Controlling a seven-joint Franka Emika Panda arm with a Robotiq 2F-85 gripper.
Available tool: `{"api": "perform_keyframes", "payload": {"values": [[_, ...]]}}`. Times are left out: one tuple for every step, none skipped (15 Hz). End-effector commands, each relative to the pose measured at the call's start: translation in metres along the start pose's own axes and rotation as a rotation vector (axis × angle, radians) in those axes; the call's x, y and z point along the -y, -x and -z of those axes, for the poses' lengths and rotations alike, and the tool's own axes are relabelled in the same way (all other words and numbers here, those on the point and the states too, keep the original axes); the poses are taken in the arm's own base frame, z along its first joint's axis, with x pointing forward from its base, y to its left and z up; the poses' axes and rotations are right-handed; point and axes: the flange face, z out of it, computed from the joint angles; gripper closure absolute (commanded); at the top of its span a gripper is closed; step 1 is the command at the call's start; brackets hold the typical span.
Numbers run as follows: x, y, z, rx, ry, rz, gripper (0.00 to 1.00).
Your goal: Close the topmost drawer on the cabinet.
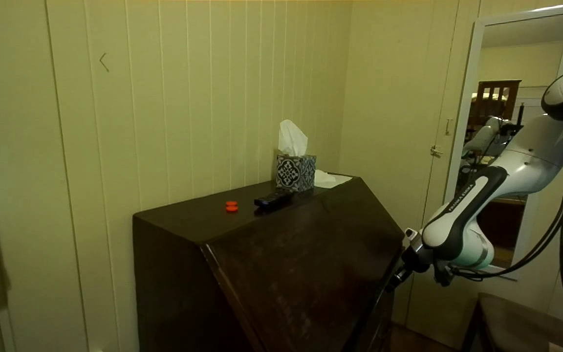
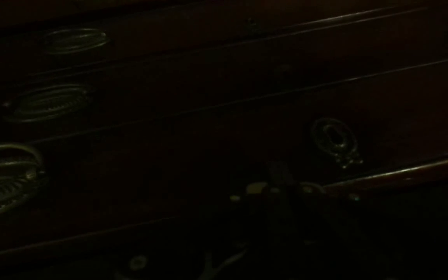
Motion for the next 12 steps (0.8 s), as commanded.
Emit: {"api": "perform_keyframes", "payload": {"values": [[0.030,-0.044,-0.026,-0.146,-0.071,-0.021,1.00],[0.029,-0.045,-0.028,-0.155,-0.070,-0.018,1.00],[0.029,-0.046,-0.030,-0.165,-0.070,-0.013,1.00],[0.029,-0.046,-0.031,-0.176,-0.073,-0.013,1.00],[0.027,-0.042,-0.031,-0.161,-0.068,-0.002,1.00],[0.027,-0.041,-0.030,-0.165,-0.061,0.009,1.00],[0.026,-0.037,-0.027,-0.131,-0.041,0.011,1.00],[0.023,-0.033,-0.021,-0.097,-0.014,0.014,1.00],[0.020,-0.028,-0.010,-0.072,0.005,0.014,1.00],[0.020,-0.024,-0.003,-0.047,0.008,0.004,1.00],[0.018,-0.021,0.004,-0.031,0.026,-0.004,1.00],[0.016,-0.018,0.010,-0.004,0.038,-0.014,1.00]]}}
